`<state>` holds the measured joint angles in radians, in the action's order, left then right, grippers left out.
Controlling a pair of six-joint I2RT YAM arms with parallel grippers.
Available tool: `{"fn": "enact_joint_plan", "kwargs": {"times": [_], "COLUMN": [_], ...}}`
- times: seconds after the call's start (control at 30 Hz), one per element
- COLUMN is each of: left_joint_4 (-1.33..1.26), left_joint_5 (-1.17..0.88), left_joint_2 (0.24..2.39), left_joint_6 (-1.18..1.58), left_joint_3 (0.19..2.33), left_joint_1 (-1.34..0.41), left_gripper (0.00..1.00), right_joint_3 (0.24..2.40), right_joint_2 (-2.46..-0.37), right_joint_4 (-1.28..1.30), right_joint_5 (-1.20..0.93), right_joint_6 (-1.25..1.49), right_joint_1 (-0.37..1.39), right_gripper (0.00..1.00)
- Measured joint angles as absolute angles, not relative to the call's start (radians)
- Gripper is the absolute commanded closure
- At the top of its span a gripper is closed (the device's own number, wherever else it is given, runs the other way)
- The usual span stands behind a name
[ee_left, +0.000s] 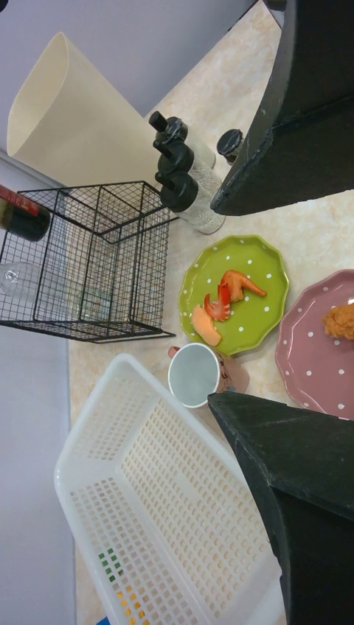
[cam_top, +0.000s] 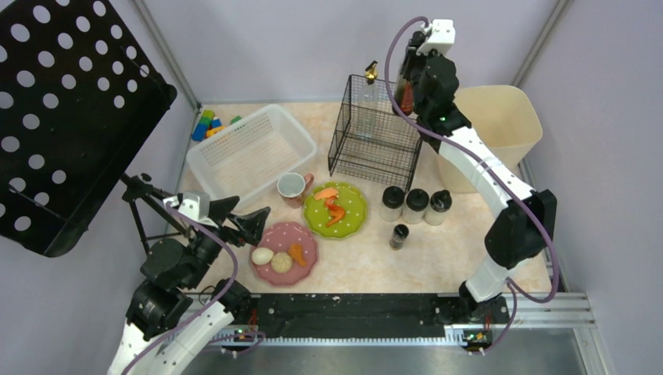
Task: Clear the kitchen counter
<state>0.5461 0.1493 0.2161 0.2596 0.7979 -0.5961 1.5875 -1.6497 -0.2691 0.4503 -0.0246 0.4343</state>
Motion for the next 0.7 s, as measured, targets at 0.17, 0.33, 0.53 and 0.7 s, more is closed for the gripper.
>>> {"fn": "enact_joint_plan", "kwargs": {"times": [0.17,0.33,0.53,0.7], "left_joint_4": [0.546,0.546,0.546,0.546], "left_joint_5": [0.149,0.149,0.149,0.149], "left_joint_2": [0.221,0.221,0.221,0.221], "left_joint_6": [0.259,0.259,0.259,0.260], "left_joint_3": [0.798,0.798,0.798,0.798], "left_joint_1": [-0.596,-0.596,-0.595,-0.595], "left_gripper": [0.06,0.06,0.06,0.06], "right_joint_3": [1.643,1.692,1.669,1.593], "right_joint_2": [-1.702,-1.745,-1.761,-1.761], "right_joint_4": [-0.310,-0.335,-0.373,-0.433], "right_joint_5": [0.450,0.450,0.450,0.448], "right_joint_6": [-0.023,-0.022,-0.022,-0.019], "right_joint_1": [0.428,0.425,0.421,0.421], "right_gripper": [1.00,1.00,1.00,1.00]}}
